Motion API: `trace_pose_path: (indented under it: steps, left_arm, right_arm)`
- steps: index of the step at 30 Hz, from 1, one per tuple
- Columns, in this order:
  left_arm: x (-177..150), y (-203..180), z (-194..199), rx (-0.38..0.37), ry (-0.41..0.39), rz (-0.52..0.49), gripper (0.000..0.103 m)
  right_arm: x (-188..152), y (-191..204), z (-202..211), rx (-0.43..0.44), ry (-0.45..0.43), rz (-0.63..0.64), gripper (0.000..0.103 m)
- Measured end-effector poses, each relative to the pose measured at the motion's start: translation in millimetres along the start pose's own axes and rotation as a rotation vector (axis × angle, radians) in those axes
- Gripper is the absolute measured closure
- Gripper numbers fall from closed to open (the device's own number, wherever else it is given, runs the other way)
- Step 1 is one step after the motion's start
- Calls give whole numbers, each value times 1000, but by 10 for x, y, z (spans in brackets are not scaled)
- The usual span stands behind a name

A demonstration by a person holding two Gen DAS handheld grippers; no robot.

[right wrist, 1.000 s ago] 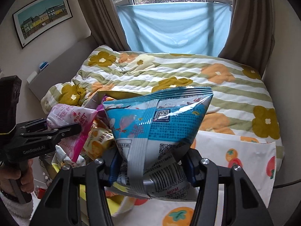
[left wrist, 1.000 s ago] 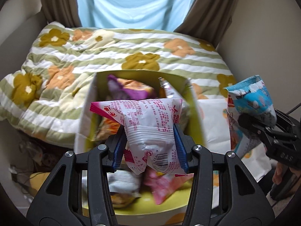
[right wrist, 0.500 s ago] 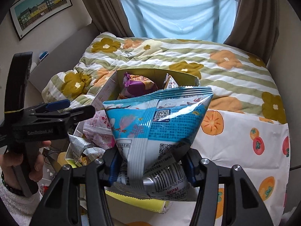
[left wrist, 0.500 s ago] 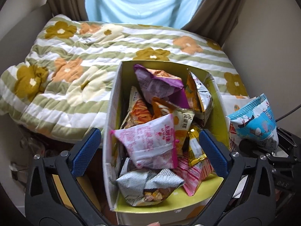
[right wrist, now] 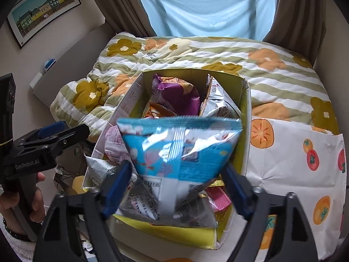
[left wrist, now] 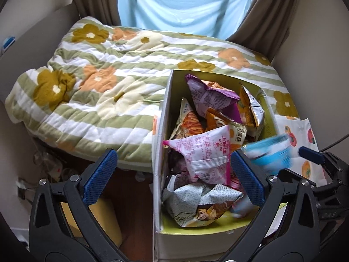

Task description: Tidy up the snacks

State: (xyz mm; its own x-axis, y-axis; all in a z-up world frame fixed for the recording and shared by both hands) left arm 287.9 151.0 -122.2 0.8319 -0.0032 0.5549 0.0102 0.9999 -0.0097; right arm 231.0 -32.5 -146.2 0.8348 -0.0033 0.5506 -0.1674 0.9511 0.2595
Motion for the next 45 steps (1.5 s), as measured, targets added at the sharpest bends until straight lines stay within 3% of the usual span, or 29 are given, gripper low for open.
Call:
trace_pose_path:
  steps: [4, 10, 15, 20, 25, 30, 33, 37, 45]
  left_arm:
    - [-65, -13, -12, 13, 1, -20, 0]
    - [-103, -160, 124, 22, -22, -42, 0]
    - [-150, -327, 473, 51, -91, -67, 0]
    - [-266, -597, 1016, 55, -185, -64, 0]
    - [-535, -958, 1649, 47, -299, -58, 0]
    - [-918, -1269, 2104, 29, -364, -28, 0]
    - [-1149, -1443, 2275, 47, -391, -37, 0]
    - [-1422, -1650, 2419, 70, -422, -53, 0]
    - [-1591, -1882, 2590, 67, -448, -59, 0]
  right_arm:
    - [-88, -40, 69, -60, -31, -10, 1]
    - [-170, -65, 220, -52, -57, -23, 1]
    - [-151, -93, 519, -54, -122, -11, 1]
    - [-210, -177, 1089, -79, -213, 20, 1]
    - [-429, -314, 1825, -144, -296, 41, 1]
    - [-798, -514, 2401, -228, -357, 49, 1]
    - [-1024, -616, 2591, -287, -371, 55, 1]
    - [-1254, -765, 2791, -294, -392, 28, 1]
    - [-1466, -817, 2937, -319, -407, 29, 1]
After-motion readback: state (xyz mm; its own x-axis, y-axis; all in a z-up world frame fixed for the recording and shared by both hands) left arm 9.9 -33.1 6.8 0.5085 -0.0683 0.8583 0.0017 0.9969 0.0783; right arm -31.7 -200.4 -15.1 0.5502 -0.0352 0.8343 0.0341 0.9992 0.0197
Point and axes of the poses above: each gripper's, at about its wrist camera, not at the fingertips, and z roughly against the way its jaws point, y to its left, x to its top, the point moved 5 cm from there along -z, roughly the way its jaws point, and after that the axes turned 7 degrees about x, right-handed, at the moved point
